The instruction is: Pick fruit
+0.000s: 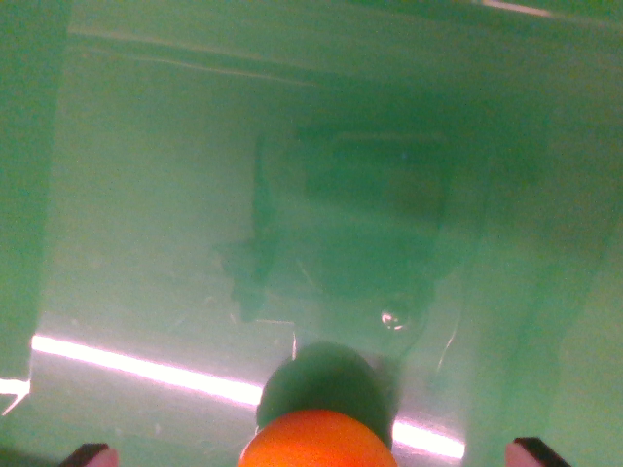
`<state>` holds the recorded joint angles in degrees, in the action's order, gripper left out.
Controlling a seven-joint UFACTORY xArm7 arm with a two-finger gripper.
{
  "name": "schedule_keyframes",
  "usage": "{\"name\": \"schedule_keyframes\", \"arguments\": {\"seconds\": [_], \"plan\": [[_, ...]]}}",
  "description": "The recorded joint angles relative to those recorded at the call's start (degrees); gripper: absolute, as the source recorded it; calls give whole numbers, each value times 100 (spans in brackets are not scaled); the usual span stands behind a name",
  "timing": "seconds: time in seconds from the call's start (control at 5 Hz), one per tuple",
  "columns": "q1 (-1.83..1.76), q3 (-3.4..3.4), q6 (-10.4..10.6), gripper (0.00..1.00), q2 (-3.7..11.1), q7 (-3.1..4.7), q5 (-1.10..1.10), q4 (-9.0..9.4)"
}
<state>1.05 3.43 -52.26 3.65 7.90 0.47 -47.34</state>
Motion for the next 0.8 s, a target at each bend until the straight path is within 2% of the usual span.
{"name": "schedule_keyframes", "arguments": {"seconds": [0.2, 0.4, 0.6, 0.8], "plan": [[-4, -4, 203, 0, 6, 36, -5, 214], [-4, -4, 203, 0, 6, 36, -5, 214], [-8, -7, 391, 0, 12, 70, -9, 413], [-8, -7, 391, 0, 12, 70, -9, 413]]}}
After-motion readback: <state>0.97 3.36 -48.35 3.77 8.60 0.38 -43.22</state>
